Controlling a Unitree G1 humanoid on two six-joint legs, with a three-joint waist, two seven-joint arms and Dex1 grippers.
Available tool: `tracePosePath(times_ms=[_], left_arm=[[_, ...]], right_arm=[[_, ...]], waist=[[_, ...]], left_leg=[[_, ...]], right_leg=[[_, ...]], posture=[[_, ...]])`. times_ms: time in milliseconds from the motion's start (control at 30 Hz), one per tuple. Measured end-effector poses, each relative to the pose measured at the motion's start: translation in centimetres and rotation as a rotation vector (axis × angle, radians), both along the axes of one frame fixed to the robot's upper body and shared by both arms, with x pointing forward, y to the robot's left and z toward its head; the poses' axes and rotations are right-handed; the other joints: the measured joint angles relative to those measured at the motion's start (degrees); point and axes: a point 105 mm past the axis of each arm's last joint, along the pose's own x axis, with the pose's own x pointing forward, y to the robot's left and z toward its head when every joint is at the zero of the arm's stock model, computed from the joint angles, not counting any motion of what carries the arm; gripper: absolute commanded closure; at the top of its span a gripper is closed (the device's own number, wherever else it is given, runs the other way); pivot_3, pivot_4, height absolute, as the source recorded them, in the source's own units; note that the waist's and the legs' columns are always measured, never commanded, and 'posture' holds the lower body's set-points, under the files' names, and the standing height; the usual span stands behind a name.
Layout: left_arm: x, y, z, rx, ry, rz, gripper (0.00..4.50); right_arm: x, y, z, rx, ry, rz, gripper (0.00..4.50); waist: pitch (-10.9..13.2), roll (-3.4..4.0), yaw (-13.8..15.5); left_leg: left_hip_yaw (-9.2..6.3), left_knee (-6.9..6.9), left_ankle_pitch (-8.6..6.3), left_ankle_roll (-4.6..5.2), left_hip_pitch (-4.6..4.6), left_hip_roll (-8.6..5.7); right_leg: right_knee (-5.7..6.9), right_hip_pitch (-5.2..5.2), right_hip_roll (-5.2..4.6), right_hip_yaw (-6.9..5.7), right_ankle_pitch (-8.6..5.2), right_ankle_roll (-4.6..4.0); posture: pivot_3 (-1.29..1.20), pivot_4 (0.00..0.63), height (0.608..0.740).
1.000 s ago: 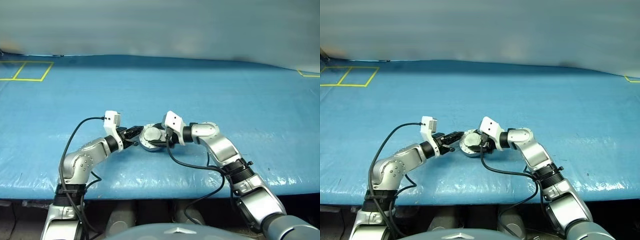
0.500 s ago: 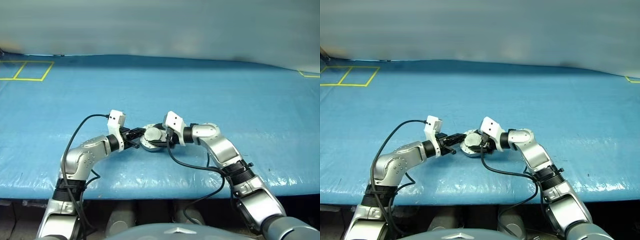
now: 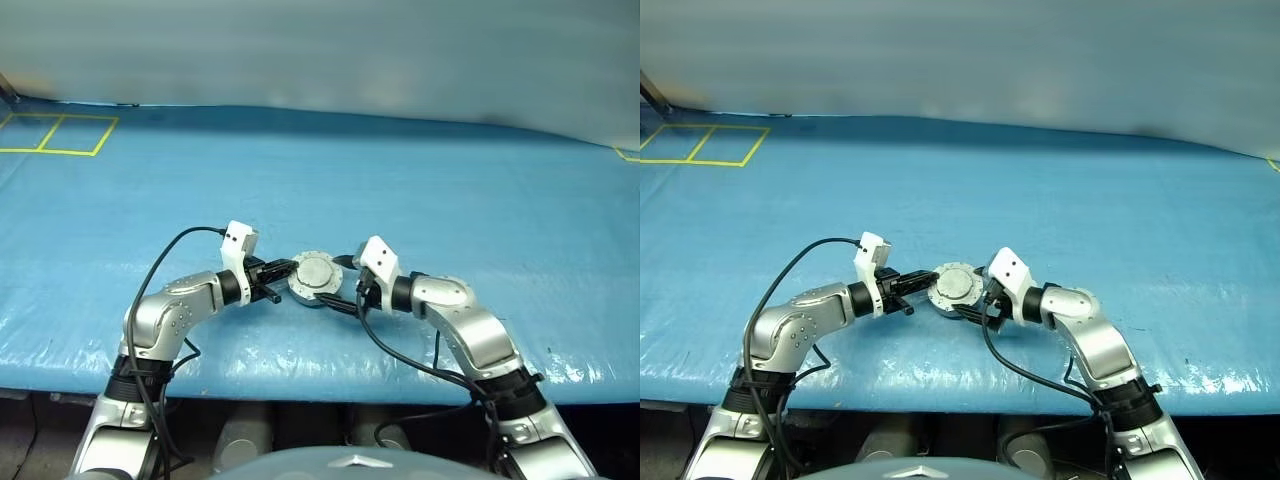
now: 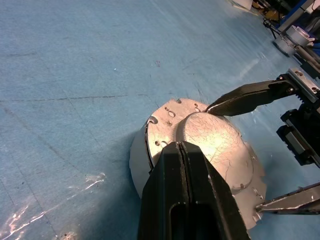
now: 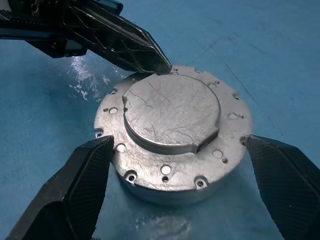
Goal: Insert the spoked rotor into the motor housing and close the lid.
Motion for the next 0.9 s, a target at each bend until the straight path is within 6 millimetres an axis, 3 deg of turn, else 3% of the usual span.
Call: tracePosePath(times_ms=[200, 367, 667, 900], left_arm=[[0.0, 0.2, -0.1, 0.006, -0.008, -0.001, 4.5], [-0.1, 0.1, 0.0, 0.005, -0.017, -0.007, 4.5], [0.0, 0.4, -0.1, 0.025, -0.026, -0.011, 4.5], [0.0, 0.5, -0.1, 0.03, -0.029, -0.012, 4.5]], right_arm=[[-0.6, -1.3, 0.8, 0.227, 0.143, -0.208, 0.06], [-1.5, -0.2, -0.3, 0.446, 0.38, -0.34, 0.06], [-1.9, 1.4, -0.7, 0.642, 0.6, -0.417, 0.06], [-2.5, 2.3, -1.7, 0.675, 0.722, -0.396, 0.06]], waist=[[0.0, 0.01, 0.0], [0.0, 0.04, -0.1], [0.0, 0.06, -0.3], [0.1, 0.12, -0.6]], left_leg=[[-0.06, -0.04, -0.01, 0.0, -0.04, 0.04], [-0.05, -0.06, -0.01, 0.0, -0.11, 0.04], [-0.06, -0.11, -0.02, 0.0, -0.12, 0.07], [-0.04, -0.12, -0.03, 0.02, -0.14, 0.05]], right_leg=[[-0.04, -0.01, 0.01, -0.04, 0.0, -0.01], [-0.07, -0.08, -0.05, -0.03, 0.0, -0.02], [-0.08, -0.13, -0.09, -0.04, -0.01, -0.03], [-0.11, -0.14, -0.05, -0.04, -0.01, -0.03]], posture=[[0.0, 0.15, 0.74], [0.0, 0.15, 0.74], [0.0, 0.15, 0.74], [0.0, 0.15, 0.74]])
